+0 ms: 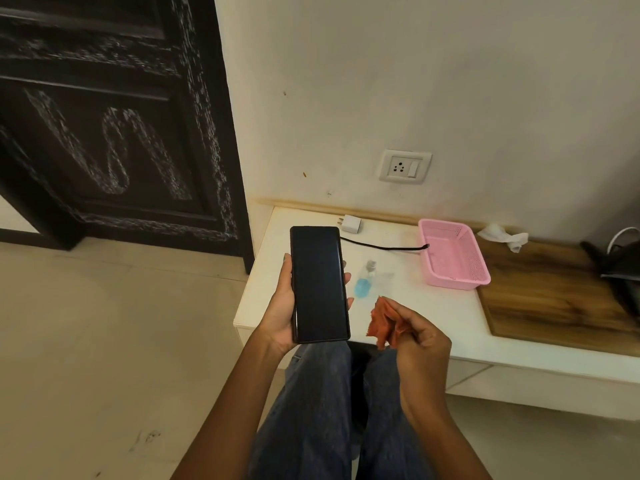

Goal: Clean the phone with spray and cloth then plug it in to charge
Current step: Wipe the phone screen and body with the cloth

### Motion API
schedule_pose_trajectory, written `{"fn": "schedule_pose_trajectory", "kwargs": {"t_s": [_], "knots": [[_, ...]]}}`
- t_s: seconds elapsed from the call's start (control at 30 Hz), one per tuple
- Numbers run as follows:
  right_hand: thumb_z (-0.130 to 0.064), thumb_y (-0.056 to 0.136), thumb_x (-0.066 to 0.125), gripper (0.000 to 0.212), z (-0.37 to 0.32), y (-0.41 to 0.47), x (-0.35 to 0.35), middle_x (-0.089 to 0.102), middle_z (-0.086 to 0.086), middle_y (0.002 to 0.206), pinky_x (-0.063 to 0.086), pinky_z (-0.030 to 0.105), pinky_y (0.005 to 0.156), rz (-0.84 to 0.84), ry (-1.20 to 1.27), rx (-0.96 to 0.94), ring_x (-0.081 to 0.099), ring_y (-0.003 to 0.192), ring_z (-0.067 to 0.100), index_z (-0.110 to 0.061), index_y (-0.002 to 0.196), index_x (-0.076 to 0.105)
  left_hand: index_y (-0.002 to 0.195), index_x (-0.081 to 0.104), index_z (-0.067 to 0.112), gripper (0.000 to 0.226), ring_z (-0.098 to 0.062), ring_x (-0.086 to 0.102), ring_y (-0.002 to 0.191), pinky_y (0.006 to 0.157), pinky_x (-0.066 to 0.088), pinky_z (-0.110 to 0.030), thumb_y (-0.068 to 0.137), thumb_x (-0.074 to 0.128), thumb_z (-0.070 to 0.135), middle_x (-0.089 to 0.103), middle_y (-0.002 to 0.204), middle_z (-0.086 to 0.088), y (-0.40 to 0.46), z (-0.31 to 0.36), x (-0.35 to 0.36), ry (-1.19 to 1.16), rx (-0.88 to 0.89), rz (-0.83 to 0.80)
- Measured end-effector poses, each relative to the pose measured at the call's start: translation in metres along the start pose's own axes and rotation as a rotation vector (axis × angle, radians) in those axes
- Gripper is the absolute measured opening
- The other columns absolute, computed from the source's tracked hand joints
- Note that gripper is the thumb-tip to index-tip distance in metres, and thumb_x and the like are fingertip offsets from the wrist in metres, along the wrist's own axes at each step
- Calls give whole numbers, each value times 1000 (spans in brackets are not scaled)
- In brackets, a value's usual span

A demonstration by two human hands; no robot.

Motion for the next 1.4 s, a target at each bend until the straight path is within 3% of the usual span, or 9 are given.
{"fn": "schedule_pose_trajectory", "kwargs": {"t_s": [0.23,0.37,0.53,0.67,0.87,1.03,1.2,1.3,1.4], "knots": [[-4,93,51,31,6,1,2,64,-5,108,46,2,67,1,-24,27,63,91,8,-31,102,61,128,55,15,82,-31,64,108,84,56,-44,70,52,72,65,122,-15,-3,8,1,78,-14,56],[-4,92,52,30,7,0,5,65,-3,109,46,2,65,-16,-19,31,62,90,7,-30,103,62,126,56,15,81,-32,65,108,88,55,-46,69,50,72,66,121,-15,-2,9,0,106,-20,56],[-5,93,53,29,13,0,7,66,0,113,49,18,81,-42,-30,51,63,100,15,-26,109,64,123,63,16,74,-32,59,117,99,47,-52,77,49,71,62,128,-14,-1,4,1,53,-35,11],[-6,93,52,28,15,0,8,66,0,113,49,14,79,-53,-36,51,63,99,12,-26,108,65,116,67,17,70,-32,59,118,99,46,-52,80,44,72,62,128,-13,1,3,0,93,-29,19],[0,94,50,27,31,3,14,67,11,111,52,44,92,-88,14,137,64,100,26,-12,111,67,112,70,18,73,-35,60,111,100,45,-49,85,29,72,63,127,-14,4,-1,-6,164,-41,96],[3,93,48,30,51,4,33,71,12,98,58,41,78,-245,-42,234,69,85,31,-11,110,68,120,64,13,75,-33,59,115,102,43,-48,90,24,69,64,124,-17,11,-4,-21,231,-54,189],[0,94,47,30,72,12,44,72,12,73,59,33,61,-292,-75,322,69,67,28,-16,92,72,119,62,9,69,-37,64,107,100,46,-53,94,26,63,68,114,-20,25,-1,-46,430,-67,404],[-10,95,52,22,90,21,45,72,11,75,59,40,66,-242,-29,423,70,70,30,-12,86,73,116,62,12,67,-35,67,99,93,52,-50,95,23,62,70,109,-19,38,-5,-62,482,-80,504],[-13,92,58,17,110,32,48,73,12,78,59,41,67,-191,-24,530,70,71,29,-10,84,72,99,62,24,62,-26,72,78,65,59,-35,92,18,67,73,92,-10,54,-8,-73,476,-99,571]]}}
Point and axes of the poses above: each hand's wrist, its own y-axis towards the middle knuckle, its own x-axis out of the palm, z = x × y, the point moved 10 cm from there along y, towards the middle knuckle
